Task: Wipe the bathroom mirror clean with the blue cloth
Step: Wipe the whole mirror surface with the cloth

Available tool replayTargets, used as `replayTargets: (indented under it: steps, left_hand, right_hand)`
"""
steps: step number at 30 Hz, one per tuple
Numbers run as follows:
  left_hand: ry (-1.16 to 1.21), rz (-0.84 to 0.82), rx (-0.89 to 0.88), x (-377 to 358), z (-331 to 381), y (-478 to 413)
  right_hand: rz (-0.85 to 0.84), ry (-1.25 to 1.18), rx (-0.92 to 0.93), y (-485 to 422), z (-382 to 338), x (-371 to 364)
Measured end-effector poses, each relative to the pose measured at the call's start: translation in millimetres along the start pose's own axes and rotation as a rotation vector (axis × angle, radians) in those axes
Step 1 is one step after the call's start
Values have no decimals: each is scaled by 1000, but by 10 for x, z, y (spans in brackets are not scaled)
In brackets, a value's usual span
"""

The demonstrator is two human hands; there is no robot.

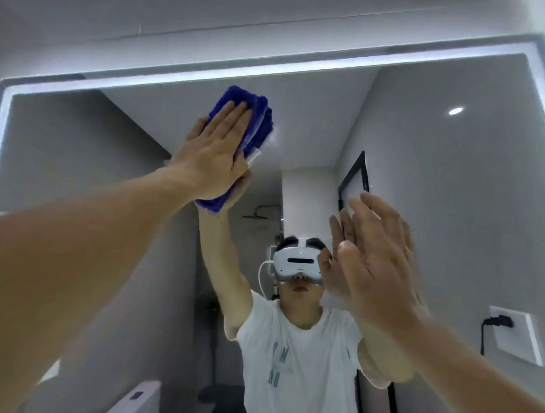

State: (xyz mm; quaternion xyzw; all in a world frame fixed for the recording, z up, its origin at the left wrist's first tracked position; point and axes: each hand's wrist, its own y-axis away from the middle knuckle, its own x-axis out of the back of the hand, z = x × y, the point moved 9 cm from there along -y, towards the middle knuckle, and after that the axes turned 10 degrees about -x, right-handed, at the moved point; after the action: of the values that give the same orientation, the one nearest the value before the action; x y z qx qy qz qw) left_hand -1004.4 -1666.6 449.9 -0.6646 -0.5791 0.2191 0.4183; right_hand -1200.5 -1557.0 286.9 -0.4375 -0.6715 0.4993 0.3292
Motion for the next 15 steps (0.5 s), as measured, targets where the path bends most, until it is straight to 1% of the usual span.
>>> replayTargets:
  steps: [3,5,7,9,10,13,15]
  left_hand:
    - [72,31,184,49,-247,-226]
    - [85,72,247,65,-189,-208]
    - [110,103,258,38,-4,-53]
    - [55,89,173,-44,360,222]
    - [21,75,94,-104,607,402]
    - [-28,29,-220,-304,1313,943]
    - [-66,-39,-372,-379,1445,1085]
  right_hand:
    - [51,-16,52,-84,-103,82]
    - [78,-24,65,-115,-123,131]
    - [76,-19,60,-167,-134,150]
    - [46,16,54,-236,-136,125]
    - [28,33,48,-270,-132,104]
    - [5,46,21,-364,-89,81]
    - [8,57,17,-413,-42,89]
